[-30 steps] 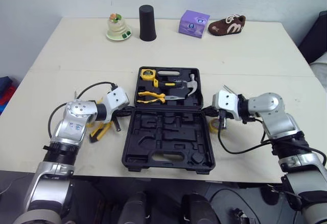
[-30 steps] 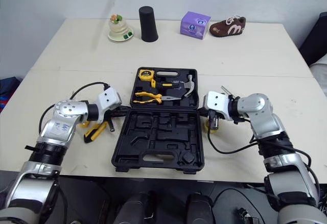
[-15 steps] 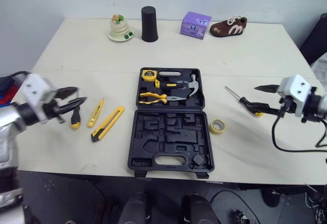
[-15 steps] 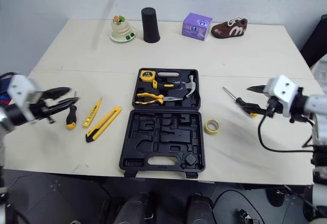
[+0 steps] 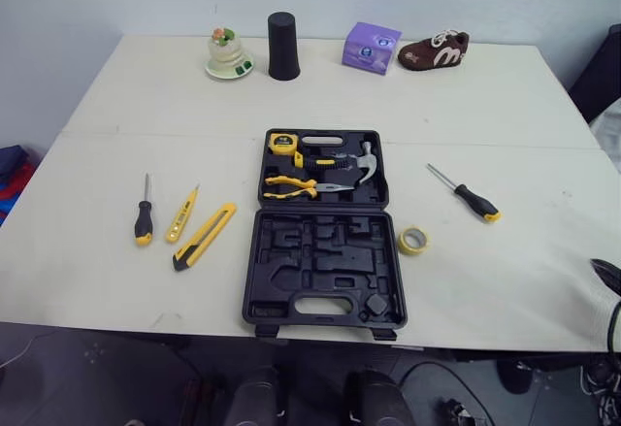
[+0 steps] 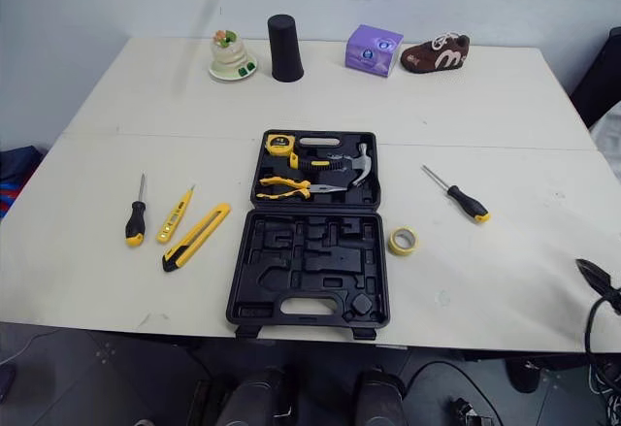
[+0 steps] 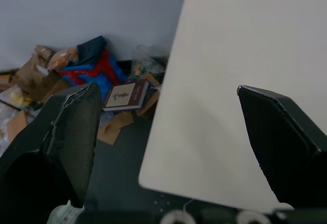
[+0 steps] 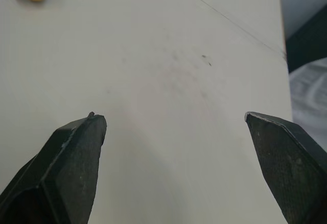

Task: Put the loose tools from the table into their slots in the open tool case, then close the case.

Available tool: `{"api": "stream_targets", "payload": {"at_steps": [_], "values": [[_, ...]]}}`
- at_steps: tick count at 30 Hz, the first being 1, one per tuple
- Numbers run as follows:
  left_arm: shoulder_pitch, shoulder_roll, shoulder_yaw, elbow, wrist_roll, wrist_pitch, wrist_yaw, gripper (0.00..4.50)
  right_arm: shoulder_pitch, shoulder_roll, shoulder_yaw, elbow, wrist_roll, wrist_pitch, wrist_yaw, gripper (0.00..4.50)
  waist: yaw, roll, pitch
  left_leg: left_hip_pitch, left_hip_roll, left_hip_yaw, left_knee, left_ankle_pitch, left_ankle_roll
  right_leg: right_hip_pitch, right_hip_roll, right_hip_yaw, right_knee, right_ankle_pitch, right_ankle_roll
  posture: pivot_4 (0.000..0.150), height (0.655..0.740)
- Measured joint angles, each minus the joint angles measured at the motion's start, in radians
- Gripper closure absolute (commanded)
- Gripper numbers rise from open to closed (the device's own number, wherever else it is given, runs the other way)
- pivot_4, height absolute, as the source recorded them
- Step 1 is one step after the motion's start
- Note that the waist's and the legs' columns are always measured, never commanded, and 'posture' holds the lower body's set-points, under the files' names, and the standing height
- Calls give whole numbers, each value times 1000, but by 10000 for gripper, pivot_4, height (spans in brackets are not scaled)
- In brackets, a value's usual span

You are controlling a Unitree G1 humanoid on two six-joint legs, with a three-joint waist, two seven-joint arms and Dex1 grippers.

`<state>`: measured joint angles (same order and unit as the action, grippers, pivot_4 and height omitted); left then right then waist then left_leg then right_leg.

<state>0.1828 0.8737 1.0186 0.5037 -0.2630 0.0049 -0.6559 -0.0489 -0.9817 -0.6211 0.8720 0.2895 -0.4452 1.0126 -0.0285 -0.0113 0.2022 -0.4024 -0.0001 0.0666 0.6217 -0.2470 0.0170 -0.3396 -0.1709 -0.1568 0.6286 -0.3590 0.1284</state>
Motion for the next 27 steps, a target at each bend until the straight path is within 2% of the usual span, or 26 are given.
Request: {"api": "stream_targets", "payload": {"at_steps": [6, 11, 18, 20, 24, 27], "values": [[11, 3, -4, 1, -42, -20, -24, 585, -71, 24, 58, -18, 21, 13, 57, 0, -12, 0, 0, 2, 4, 2, -1, -1, -2, -1, 2, 1, 0, 0, 0, 1500, 7340], [37, -7, -14, -103, -103, 40, -57, 585, -182, 97, 144, -199, 94, 155, 118, 0, -21, 0, 0, 1, 5, 2, 0, -1, -2, -1, 3, 1, 1, 0, 0, 1500, 7340], [184, -76, -80, -621, -262, 400, -52, 585, -197, 238, 259, -566, 253, 325, 226, 0, 5, 0, 0, -1, 6, 1, 3, -1, -2, 0, 4, 2, 1, 1, -1, 1500, 7340], [192, -81, -87, -702, -286, 486, -17, 585, -198, 255, 273, -619, 275, 344, 235, 0, 10, 1, 0, -1, 5, 0, 5, -1, -1, 0, 4, 2, 1, 1, -1, 1500, 7340], [127, -80, -154, -866, -326, 746, 152, 585, -241, 285, 325, -717, 294, 363, 259, 0, 21, 1, 0, -1, 6, 1, 7, -2, -1, 0, 5, 4, 2, 1, -1, 1500, 7340], [-57, -98, -231, -911, -366, 956, 314, 585, -277, 305, 353, -737, 296, 362, 283, 0, 36, 1, 0, -2, 5, -1, 8, -2, -2, 0, 5, 7, 2, 1, -1, 1500, 7340]]}}
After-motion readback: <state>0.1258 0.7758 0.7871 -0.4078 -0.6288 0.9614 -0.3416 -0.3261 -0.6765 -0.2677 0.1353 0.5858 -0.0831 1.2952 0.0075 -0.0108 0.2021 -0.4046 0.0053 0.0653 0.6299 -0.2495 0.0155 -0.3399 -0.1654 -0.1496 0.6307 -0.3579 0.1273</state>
